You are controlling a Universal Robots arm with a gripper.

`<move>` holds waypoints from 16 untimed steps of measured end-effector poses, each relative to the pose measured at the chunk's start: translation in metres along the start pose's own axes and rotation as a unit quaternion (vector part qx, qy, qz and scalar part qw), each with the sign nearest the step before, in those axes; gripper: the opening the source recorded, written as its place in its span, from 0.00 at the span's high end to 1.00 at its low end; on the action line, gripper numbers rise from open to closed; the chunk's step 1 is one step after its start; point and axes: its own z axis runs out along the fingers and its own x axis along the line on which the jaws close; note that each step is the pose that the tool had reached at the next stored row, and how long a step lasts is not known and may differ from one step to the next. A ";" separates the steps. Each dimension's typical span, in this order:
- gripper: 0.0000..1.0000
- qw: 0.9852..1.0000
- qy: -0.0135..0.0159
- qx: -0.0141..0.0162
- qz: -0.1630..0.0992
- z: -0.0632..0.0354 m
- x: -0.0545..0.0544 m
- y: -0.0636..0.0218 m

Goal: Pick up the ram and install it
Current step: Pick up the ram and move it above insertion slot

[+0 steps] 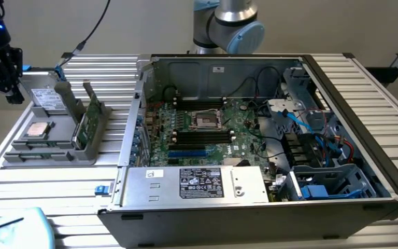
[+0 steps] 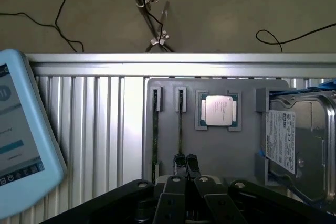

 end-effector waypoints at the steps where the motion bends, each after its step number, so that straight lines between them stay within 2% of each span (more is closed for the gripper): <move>1: 0.89 1.000 0.000 0.000 0.000 0.0000 0.000 0.0000; 6: 0.88 1.000 0.000 0.000 0.000 0.0000 0.000 0.0000; 7: 0.82 1.000 0.000 0.000 0.000 0.0000 0.000 0.0000; 8: 0.82 1.000 0.000 0.000 0.000 0.0000 0.000 0.0000; 10: 0.69 1.000 0.000 0.000 0.000 0.0000 0.000 0.0000; 13: 0.64 1.000 0.000 0.000 0.000 0.0000 0.000 0.0000; 14: 0.57 1.000 0.000 0.000 0.000 -0.0001 0.000 0.0000; 16: 0.57 1.000 0.000 0.001 0.000 0.0000 0.000 0.0007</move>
